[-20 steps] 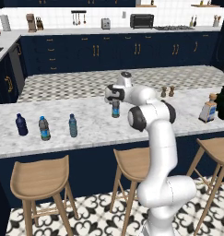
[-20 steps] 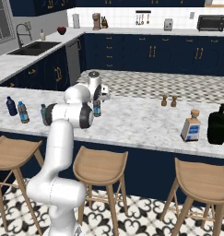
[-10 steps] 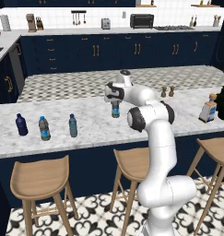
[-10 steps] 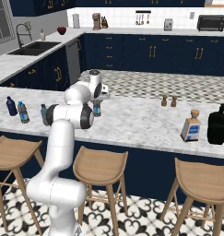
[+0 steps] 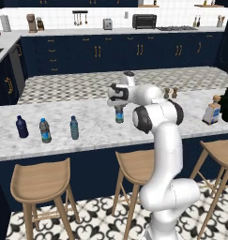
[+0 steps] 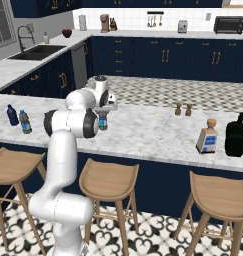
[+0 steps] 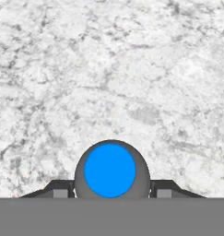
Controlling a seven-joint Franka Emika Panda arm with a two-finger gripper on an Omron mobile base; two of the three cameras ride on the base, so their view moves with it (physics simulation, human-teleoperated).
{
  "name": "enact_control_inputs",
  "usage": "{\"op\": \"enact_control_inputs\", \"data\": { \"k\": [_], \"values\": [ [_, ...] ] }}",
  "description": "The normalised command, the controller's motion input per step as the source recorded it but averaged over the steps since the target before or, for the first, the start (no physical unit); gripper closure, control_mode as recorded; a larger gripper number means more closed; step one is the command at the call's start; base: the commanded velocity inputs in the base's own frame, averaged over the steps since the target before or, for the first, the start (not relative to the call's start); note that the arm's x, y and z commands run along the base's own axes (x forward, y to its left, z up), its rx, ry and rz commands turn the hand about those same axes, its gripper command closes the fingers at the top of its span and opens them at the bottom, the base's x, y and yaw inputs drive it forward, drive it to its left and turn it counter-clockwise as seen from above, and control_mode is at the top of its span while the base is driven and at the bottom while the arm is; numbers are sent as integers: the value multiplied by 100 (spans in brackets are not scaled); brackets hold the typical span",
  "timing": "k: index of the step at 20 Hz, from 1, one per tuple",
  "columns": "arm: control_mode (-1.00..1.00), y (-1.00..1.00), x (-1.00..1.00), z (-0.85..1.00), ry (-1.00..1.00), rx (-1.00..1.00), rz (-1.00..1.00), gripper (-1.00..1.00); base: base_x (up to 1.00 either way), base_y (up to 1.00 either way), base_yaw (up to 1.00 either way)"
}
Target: Move the plastic bottles in the middle to the plastics group, and the glass bottles in the middle to the glass group.
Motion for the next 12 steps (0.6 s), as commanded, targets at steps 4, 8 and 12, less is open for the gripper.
{"op": "enact_control_inputs", "data": {
  "k": [4, 8, 12],
  "values": [
    [-100, 0, -91, 4, -7, 5, 10, 100, 0, 0, 0],
    [-100, 4, -68, 32, 0, 6, 5, 100, 0, 0, 0],
    [-100, 3, -68, 43, 2, 4, 3, 100, 0, 0, 0]
  ]
}}
